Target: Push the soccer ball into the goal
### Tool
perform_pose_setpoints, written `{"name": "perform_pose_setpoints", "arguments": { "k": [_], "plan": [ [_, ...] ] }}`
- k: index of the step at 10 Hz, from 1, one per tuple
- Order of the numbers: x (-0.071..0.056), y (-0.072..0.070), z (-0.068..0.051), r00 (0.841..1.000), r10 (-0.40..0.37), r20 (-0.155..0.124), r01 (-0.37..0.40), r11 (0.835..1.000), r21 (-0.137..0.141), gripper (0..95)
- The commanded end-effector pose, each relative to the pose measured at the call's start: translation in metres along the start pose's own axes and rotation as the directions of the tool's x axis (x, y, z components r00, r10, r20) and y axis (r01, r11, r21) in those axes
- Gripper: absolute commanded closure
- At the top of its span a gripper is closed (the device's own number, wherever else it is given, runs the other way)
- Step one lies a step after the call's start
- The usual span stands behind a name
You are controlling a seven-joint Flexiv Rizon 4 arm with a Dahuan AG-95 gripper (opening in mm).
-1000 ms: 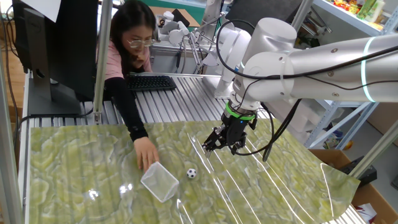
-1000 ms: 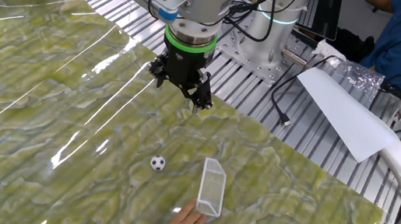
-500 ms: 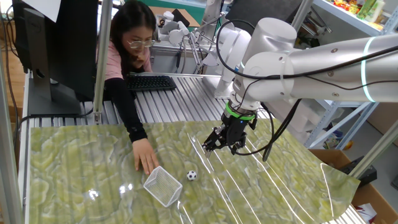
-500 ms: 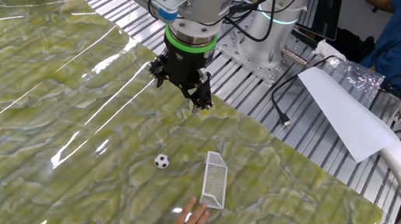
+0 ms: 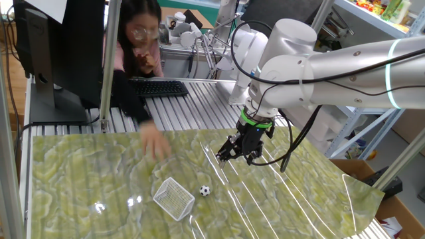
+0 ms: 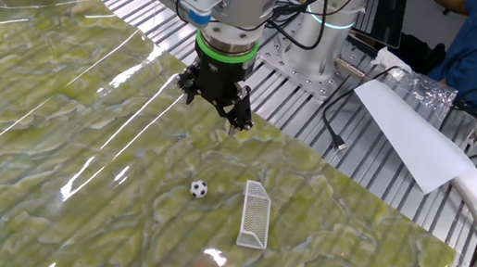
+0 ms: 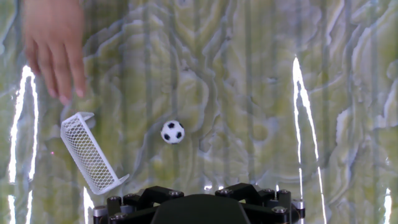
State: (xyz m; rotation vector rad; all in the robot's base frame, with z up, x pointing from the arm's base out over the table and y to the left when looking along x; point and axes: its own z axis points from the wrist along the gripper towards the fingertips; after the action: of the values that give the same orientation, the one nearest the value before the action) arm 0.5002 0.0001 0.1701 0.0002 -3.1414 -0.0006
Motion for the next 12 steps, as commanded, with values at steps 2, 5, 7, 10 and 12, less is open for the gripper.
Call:
{"name": "perform_pose_setpoints", "arguments": {
  "k": [2, 5, 7, 10, 12],
  "plan": [
    [0.0, 0.0, 0.0, 0.969, 0.243, 0.039, -0.243, 0.97, -0.011, 95.0],
    [-0.001, 0.001, 0.002, 0.969, 0.244, 0.038, -0.244, 0.97, -0.015, 95.0],
    [-0.001, 0.001, 0.003, 0.969, 0.245, 0.038, -0.244, 0.97, -0.015, 95.0],
    [-0.003, 0.003, 0.009, 0.969, 0.245, 0.037, -0.245, 0.969, -0.016, 95.0],
    [-0.006, 0.006, 0.017, 0.969, 0.246, 0.037, -0.246, 0.969, -0.017, 95.0]
  ]
}}
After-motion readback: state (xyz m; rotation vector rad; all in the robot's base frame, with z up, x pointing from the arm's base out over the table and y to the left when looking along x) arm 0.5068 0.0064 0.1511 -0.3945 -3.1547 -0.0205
